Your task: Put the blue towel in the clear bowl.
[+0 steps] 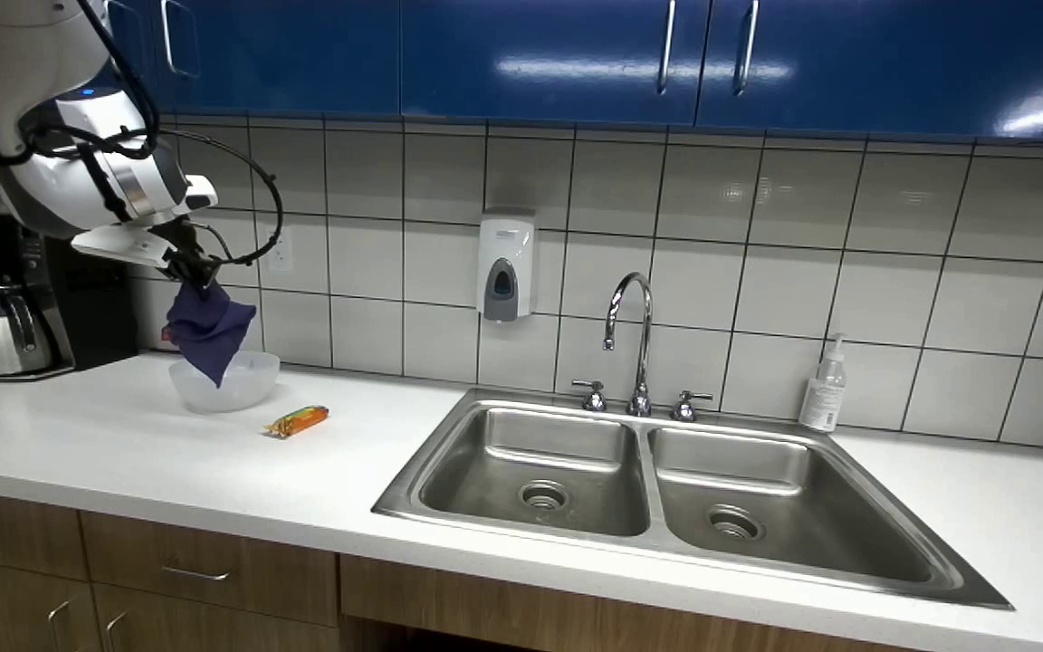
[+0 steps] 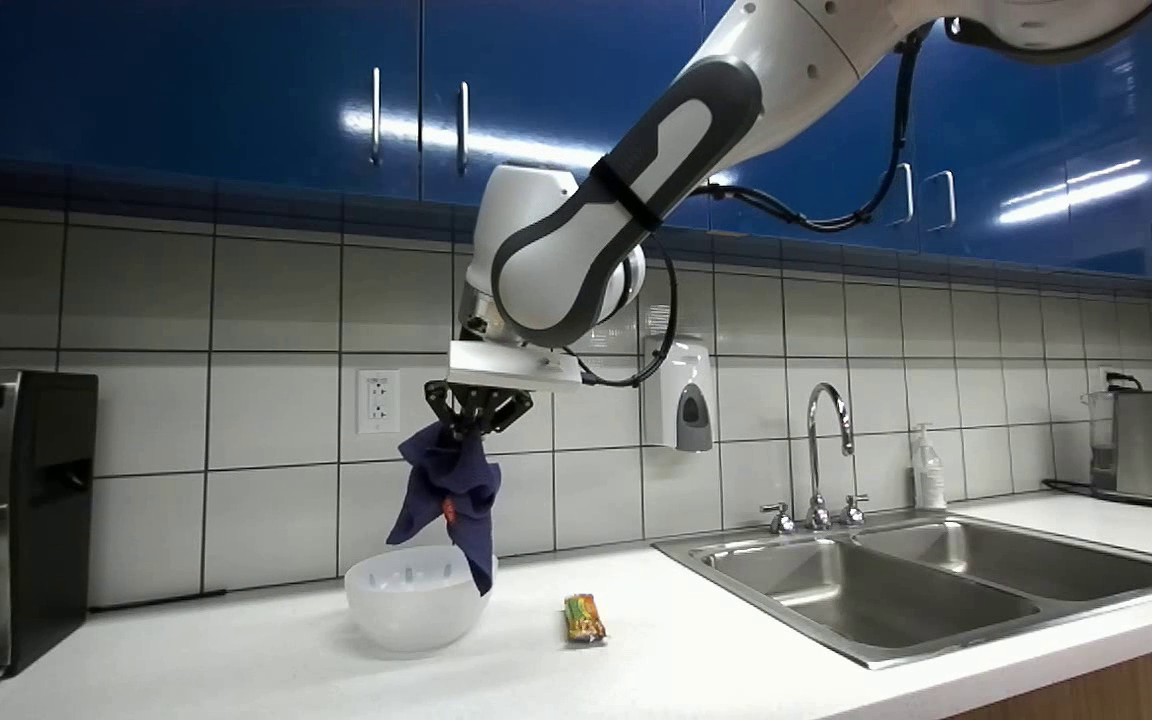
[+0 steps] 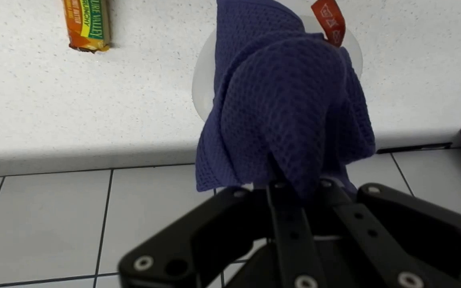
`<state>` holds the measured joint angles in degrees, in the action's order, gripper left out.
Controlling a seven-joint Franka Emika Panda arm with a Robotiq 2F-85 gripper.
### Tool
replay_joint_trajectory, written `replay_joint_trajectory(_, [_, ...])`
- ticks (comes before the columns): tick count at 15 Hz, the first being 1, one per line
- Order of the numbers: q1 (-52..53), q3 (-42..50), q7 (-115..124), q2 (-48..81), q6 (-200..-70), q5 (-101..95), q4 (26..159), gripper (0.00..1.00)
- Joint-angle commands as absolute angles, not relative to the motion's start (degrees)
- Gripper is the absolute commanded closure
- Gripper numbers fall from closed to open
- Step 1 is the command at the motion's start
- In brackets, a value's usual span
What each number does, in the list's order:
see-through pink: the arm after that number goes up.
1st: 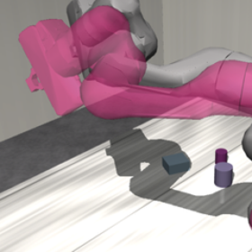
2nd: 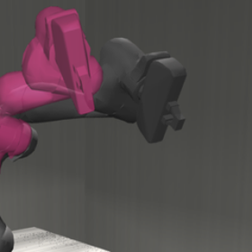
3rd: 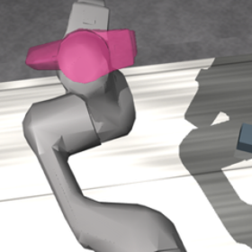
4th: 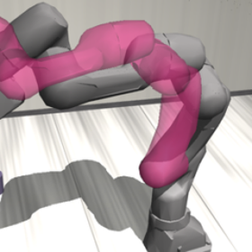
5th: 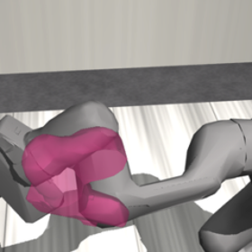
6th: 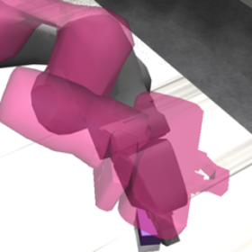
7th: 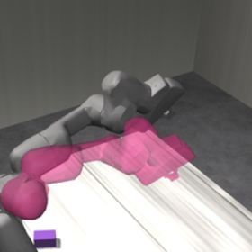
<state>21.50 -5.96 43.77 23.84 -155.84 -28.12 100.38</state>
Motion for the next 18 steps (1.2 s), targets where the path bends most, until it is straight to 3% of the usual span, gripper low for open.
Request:
replay_joint_trajectory(1, [25.13,-2.36,43.66,26.25,-155.93,-27.15,96.35,0.98])
replay_joint_trajectory(18, [30.04,3.73,43.53,36.4,-156.01,-26.36,87.72,0.98])
